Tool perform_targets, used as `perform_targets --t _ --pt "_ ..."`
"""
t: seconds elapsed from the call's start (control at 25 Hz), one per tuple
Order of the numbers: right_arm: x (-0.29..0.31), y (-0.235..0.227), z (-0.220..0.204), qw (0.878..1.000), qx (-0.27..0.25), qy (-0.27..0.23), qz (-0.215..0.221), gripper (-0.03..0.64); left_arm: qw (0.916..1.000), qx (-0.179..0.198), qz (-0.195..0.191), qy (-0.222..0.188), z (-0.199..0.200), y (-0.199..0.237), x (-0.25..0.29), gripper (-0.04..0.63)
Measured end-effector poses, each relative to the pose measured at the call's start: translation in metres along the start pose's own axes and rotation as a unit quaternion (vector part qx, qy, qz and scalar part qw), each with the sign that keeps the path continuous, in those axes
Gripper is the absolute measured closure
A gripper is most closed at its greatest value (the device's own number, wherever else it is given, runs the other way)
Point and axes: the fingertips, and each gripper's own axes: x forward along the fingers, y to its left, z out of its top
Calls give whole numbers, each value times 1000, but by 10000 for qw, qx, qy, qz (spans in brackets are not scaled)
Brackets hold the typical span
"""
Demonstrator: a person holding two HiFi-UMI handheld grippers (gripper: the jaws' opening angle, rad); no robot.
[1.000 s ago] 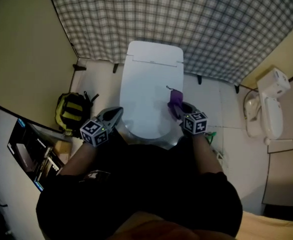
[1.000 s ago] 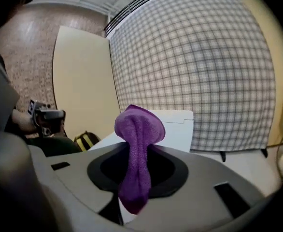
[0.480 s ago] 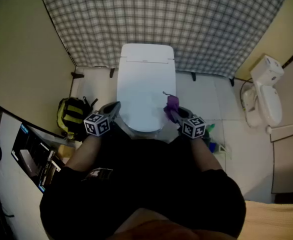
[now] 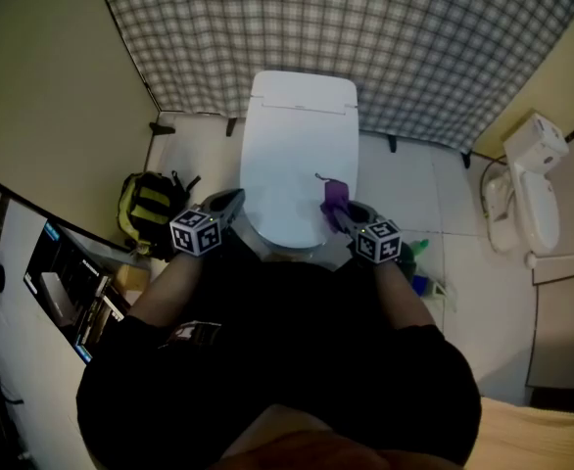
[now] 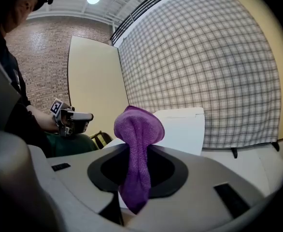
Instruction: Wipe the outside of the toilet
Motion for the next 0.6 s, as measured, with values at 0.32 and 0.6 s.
perform_targets --t 0.32,0.6 --pt "6 3 -4 9999 -59 124 82 520 10000 -36 26 8 -1 2 -4 603" --pt "8 5 -8 9996 -133 211 144 520 10000 1 29 35 -3 2 -3 603"
